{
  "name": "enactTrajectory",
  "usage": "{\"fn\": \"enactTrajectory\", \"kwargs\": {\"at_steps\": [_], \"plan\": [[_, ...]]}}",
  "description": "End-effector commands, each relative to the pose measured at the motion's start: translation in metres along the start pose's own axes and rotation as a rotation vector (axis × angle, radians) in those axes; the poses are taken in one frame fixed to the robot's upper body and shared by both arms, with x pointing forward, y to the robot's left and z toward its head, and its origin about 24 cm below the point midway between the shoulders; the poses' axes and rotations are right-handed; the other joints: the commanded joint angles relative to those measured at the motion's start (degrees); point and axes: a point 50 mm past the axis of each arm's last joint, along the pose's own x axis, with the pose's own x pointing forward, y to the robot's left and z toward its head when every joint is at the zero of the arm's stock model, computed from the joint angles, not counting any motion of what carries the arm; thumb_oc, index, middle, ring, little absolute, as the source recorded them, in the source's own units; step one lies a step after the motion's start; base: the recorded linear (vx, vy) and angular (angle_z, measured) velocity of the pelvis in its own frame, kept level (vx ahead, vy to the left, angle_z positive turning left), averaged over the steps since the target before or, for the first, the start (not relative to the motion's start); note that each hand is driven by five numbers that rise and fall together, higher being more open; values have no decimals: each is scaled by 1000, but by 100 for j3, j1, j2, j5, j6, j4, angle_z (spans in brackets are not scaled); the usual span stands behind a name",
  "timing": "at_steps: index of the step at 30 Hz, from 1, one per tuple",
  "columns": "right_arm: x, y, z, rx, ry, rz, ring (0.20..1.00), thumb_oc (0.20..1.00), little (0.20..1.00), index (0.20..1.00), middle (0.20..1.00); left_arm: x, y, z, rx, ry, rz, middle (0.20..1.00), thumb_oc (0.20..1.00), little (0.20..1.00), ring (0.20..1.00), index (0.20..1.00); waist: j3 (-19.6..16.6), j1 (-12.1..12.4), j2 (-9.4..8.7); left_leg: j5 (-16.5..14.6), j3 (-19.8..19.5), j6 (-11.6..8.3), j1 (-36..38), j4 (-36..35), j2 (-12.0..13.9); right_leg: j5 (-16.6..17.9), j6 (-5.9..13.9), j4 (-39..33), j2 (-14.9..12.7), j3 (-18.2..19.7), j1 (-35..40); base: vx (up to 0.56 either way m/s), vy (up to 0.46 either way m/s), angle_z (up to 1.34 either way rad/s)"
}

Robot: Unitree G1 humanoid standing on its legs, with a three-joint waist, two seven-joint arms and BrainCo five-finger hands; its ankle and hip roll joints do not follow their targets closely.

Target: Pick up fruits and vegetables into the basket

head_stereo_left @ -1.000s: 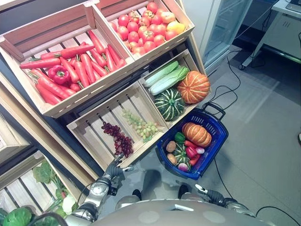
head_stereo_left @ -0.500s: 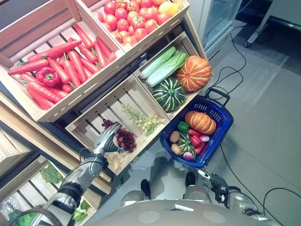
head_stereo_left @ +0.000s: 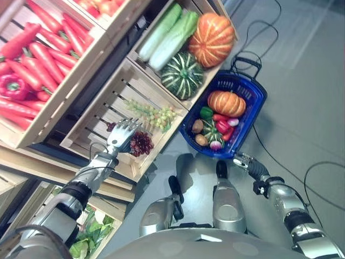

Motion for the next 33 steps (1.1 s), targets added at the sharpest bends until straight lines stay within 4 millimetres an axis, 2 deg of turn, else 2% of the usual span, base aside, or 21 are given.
{"fn": "enactTrajectory", "kwargs": {"at_steps": [1, 7, 8, 10, 15, 16, 17, 26, 33], "plan": [[2, 9, 22, -5, -99, 29, 1000, 1000, 1000, 1000, 1000, -3, 8, -28, 136, 37, 8, 1000, 1000, 1000, 1000, 1000, 71, -178, -274, -629, 96, -88, -728, 1333, 62, -555, 158, 721, -218, 121, -288, -80, -5, -6], [6, 10, 61, -9, -228, 24, 1000, 1000, 1000, 1000, 1000, 8, 23, -40, 242, 31, 10, 1000, 1000, 1000, 1000, 1000, 372, -276, -285, -628, 221, -120, -1276, 1709, 108, -558, 82, 1065, -99, 229, -881, -65, -22, -6], [6, 10, 62, -8, -230, 24, 1000, 1000, 1000, 1000, 1000, 9, 24, -40, 244, 31, 11, 1000, 1000, 1000, 1000, 1000, 374, -276, -285, -631, 223, -120, -1293, 1723, 110, -559, 80, 1074, -96, 232, -897, -56, -44, 0], [8, 12, 80, -4, -291, 22, 1000, 1000, 1000, 1000, 1000, 13, 31, -48, 260, 60, 10, 1000, 1000, 1000, 1000, 1000, 496, -300, -299, -639, 267, -129, -1575, 1927, 155, -567, 52, 1239, -54, 259, -1169, -58, -38, 1], [7, 14, 106, 1, -381, 31, 1000, 1000, 1000, 1000, 1000, 17, 31, -57, 310, 98, -31, 1000, 1000, 1000, 1000, 1000, 561, -360, -330, -641, 344, -144, -2048, 2182, 240, -571, 25, 1429, 19, 313, -1621, -11, -12, -4], [7, 14, 107, 2, -382, 30, 1000, 1000, 1000, 1000, 1000, 17, 31, -58, 311, 100, -34, 1000, 1000, 1000, 1000, 1000, 560, -359, -326, -783, 292, -195, -2011, 2236, 237, -729, 73, 1505, 25, 346, -1587, 52, -16, -5], [6, 15, 114, 5, -411, 30, 1000, 1000, 1000, 1000, 1000, 16, 30, -61, 324, 119, -57, 1000, 1000, 1000, 1000, 1000, 561, -376, -342, -790, 305, -202, -2180, 2331, 262, -740, 67, 1583, 43, 362, -1742, 51, -15, -3], [-3, 17, 149, 53, -555, 33, 1000, 1000, 1000, 1000, 1000, 6, 29, -91, 472, 306, -128, 1000, 1000, 1000, 1000, 1000, 561, -421, -402, -858, 343, -222, -2978, 2771, 356, -703, 59, 1807, 101, 427, -2460, -10, -8, -1], [-11, 20, 168, 80, -645, 37, 1000, 1000, 1000, 1000, 1000, 4, 34, -103, 514, 435, -127, 1000, 1000, 1000, 1000, 1000, 561, -458, -399, -907, 325, -230, -3479, 3008, 387, -682, 56, 1942, 124, 516, -2951, -2, 2, -1]]}}
